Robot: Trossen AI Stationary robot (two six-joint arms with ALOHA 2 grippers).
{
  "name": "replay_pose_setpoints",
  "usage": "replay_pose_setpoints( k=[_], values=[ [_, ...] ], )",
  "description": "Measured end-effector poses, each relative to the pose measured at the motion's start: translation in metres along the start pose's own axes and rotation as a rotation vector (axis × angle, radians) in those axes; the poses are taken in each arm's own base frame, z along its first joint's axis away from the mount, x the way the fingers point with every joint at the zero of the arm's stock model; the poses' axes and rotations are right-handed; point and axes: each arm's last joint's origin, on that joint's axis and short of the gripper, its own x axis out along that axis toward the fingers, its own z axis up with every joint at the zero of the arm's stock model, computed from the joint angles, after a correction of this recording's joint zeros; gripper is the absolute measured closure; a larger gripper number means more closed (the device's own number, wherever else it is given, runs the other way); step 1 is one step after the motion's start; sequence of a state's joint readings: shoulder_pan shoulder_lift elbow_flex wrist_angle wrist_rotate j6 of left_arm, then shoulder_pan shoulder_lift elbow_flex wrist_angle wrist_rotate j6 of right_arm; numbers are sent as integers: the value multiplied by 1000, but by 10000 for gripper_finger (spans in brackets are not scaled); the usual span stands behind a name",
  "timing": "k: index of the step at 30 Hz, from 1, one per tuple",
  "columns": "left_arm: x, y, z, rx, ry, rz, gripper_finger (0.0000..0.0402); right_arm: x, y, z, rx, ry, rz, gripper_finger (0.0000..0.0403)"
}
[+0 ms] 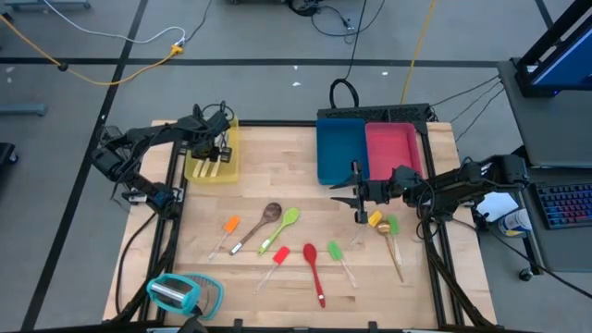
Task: Pick & Place Kitchen Items
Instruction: Put the brown serving spoon into the blue bin
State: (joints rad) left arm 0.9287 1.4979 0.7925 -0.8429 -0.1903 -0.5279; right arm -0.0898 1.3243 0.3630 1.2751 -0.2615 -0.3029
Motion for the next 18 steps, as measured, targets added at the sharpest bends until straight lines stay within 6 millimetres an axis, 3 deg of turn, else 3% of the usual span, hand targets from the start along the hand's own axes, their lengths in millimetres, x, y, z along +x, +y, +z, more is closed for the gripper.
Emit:
replay_pose_setpoints(
  k=[6, 12, 18],
  values=[
    [0, -2, 4, -68, -52, -6, 289, 0, 0, 0, 0, 0, 0, 289],
    [-3, -1, 2, -20, -50, -5, 289, 0, 1, -2, 11, 21, 7, 289],
    [-36, -12, -12, 43, -214, -110, 288, 0, 1, -3, 11, 27, 9, 289]
  ],
)
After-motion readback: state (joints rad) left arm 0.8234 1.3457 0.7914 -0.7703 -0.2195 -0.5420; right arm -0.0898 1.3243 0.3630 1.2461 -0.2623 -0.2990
